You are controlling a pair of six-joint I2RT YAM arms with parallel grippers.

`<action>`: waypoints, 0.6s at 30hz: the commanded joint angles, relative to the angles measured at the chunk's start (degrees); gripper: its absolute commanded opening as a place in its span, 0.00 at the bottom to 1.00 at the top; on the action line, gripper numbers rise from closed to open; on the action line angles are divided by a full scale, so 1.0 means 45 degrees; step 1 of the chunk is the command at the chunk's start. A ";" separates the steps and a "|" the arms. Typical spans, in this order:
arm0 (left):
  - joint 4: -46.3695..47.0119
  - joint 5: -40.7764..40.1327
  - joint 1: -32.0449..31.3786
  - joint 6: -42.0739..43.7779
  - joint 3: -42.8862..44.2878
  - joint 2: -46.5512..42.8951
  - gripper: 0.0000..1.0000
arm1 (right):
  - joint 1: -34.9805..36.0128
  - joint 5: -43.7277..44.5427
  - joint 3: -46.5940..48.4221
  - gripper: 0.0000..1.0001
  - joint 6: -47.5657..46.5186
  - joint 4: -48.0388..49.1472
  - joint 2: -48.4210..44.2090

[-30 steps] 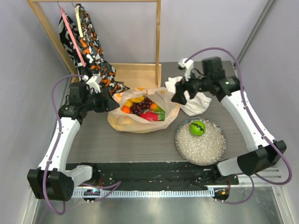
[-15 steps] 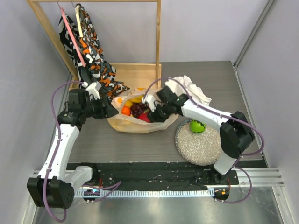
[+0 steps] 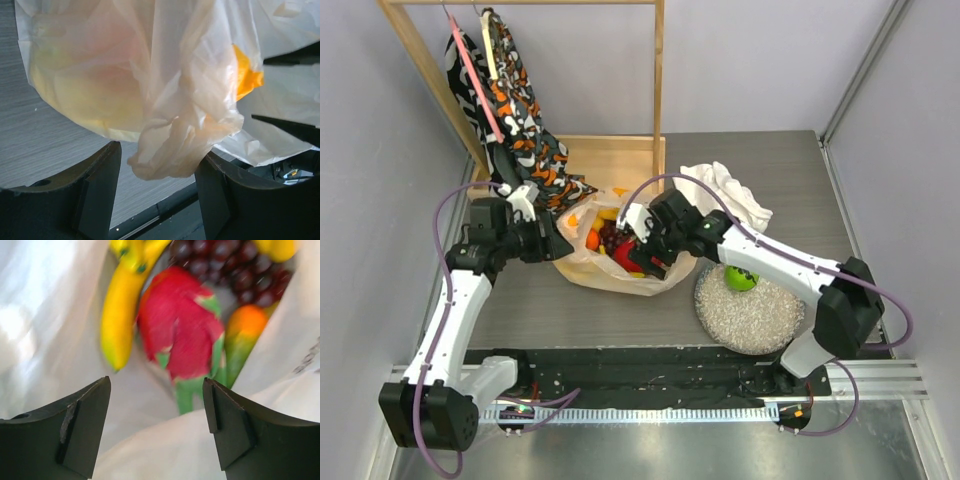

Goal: Take the fake fruits out of the plastic bag
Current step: Adjust the plastic bag at the center of the board, then take out the fake fruit from the plastic bag.

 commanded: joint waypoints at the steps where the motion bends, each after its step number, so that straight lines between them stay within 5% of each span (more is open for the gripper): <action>1: 0.0027 0.0051 0.0091 0.0213 0.0060 -0.0398 0.63 | -0.0079 0.0787 0.1446 0.82 -0.0575 0.1263 0.1286; 8: -0.0032 0.0090 0.0111 0.0291 0.0274 -0.0476 0.63 | -0.0762 0.0513 0.3108 1.00 0.0617 0.1068 0.3669; 18: 0.0104 0.0304 0.0208 0.0174 0.0197 -0.0535 0.63 | -0.0782 -0.0248 0.3362 1.00 -0.0087 0.0091 0.5271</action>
